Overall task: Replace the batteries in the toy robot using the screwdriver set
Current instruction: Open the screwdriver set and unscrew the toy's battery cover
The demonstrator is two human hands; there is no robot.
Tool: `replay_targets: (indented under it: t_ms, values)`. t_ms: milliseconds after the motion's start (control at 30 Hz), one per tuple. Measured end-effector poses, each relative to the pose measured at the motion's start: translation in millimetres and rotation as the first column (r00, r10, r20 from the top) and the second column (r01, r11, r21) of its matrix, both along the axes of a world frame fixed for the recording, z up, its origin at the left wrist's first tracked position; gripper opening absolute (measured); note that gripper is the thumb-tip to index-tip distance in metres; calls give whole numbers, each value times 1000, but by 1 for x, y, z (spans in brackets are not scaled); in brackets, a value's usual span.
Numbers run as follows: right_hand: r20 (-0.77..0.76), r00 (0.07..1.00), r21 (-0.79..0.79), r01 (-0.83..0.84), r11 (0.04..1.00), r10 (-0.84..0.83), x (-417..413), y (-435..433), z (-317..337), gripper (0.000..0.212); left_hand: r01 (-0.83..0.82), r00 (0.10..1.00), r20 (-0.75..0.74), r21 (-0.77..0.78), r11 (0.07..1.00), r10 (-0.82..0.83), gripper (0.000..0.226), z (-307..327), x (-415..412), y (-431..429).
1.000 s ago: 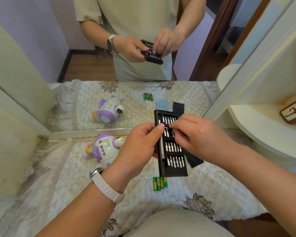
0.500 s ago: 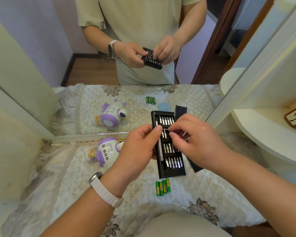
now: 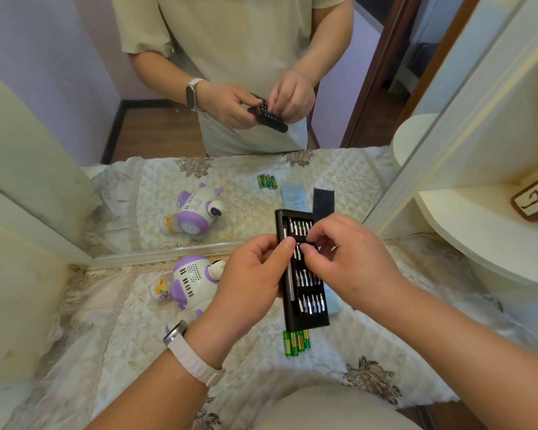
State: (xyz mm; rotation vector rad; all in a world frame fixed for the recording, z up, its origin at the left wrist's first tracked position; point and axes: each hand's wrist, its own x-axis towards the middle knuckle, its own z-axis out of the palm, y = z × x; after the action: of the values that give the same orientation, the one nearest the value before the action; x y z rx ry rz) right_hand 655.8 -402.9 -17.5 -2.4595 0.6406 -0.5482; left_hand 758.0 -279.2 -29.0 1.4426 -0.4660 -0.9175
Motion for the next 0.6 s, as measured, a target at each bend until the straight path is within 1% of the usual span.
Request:
replay_targets:
  t_ms: [100,200,267,333,400,600]
  values:
    - [-201,973,-96,-137,986,116,1,-10,13,12,47,999,-14,32,998,-46,18,0,0,1]
    - [-381,899,-132,-285,949,217,3,-18,28,19,113,993,-19,63,992,-112,20,-3,1,3]
    - [-458,851,-135,-353,926,257,5,-21,33,22,138,990,-23,79,987,-136,21,-5,0,4]
    - [-495,825,-145,-388,910,273,6,-21,35,23,138,990,-26,88,987,-136,22,-6,0,4]
    - [-501,822,-158,-396,905,272,8,-20,34,22,133,991,-30,86,987,-131,22,-6,-1,4]
    - [-416,869,-247,-393,886,269,4,-16,22,21,119,993,-37,84,989,-116,21,-6,-1,6]
